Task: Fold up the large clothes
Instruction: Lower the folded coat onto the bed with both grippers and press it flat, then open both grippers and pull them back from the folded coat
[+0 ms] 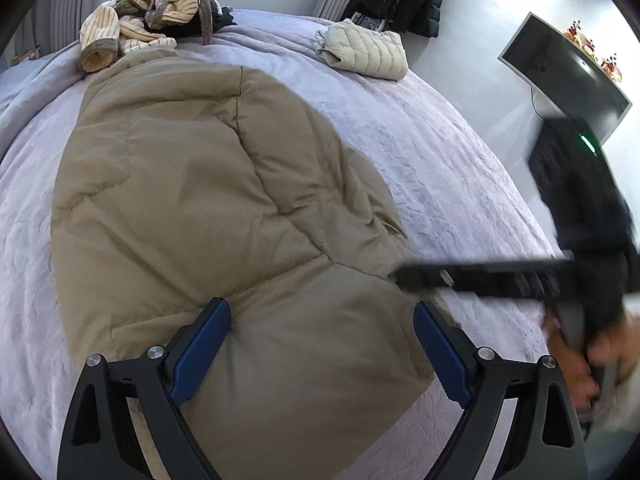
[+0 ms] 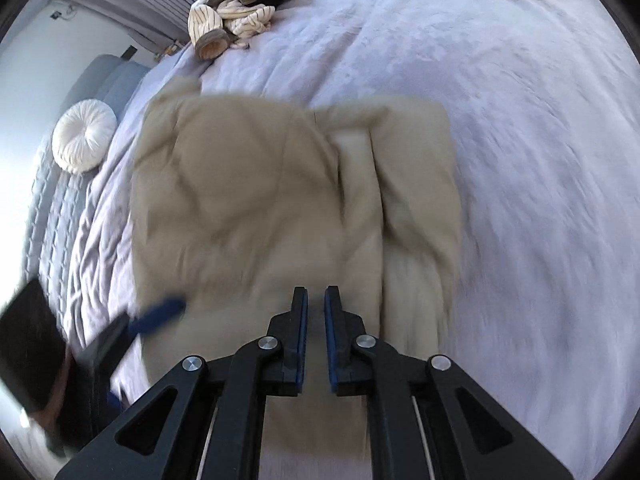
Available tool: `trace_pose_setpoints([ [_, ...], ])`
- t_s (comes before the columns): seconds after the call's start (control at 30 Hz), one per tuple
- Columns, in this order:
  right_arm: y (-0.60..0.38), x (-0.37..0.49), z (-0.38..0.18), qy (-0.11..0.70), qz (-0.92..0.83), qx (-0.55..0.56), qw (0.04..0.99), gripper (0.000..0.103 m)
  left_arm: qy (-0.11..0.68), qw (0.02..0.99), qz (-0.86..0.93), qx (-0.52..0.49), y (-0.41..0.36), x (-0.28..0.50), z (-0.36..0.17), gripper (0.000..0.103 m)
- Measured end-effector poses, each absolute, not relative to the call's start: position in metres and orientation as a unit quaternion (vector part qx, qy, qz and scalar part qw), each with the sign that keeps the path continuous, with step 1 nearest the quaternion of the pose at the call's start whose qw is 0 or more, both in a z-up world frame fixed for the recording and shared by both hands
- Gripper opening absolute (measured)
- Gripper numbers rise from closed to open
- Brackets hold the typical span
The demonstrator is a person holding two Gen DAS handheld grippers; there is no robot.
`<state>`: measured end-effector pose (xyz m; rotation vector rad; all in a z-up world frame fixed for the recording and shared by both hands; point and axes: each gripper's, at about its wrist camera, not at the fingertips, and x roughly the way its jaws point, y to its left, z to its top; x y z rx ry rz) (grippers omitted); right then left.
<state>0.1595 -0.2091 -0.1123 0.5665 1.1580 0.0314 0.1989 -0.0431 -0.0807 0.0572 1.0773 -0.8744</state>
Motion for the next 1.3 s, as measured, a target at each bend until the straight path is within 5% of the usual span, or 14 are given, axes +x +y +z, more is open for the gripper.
trace_pose_setpoints([
  [0.27, -0.205, 0.135, -0.151, 0.57, -0.024, 0.271, 0.776, 0.01, 0.506, 0.767, -0.392, 0.033, -0.046, 0.198, -0.079, 0.093],
  [0.87, -0.203, 0.128, -0.097, 0.564, -0.005, 0.267, 0.781, 0.011, 0.52, 0.784, -0.338, 0.016, -0.015, 0.196, -0.044, 0.093],
  [1.03, -0.192, 0.12, -0.075, 0.562, -0.008, 0.272, 0.781, 0.031, 0.533, 0.789, -0.304, 0.019, 0.017, 0.185, -0.024, 0.097],
  [1.1, -0.184, 0.115, -0.064, 0.558, -0.012, 0.269, 0.785, 0.049, 0.533, 0.796, -0.287, 0.023, 0.029, 0.18, -0.016, 0.102],
  [1.23, -0.16, 0.101, -0.037, 0.548, -0.032, 0.251, 0.797, 0.062, 0.524, 0.812, -0.257, 0.027, 0.056, 0.168, 0.005, 0.102],
  [1.3, -0.148, 0.095, -0.022, 0.54, -0.045, 0.239, 0.806, 0.079, 0.52, 0.818, -0.243, 0.032, 0.066, 0.163, 0.016, 0.102],
])
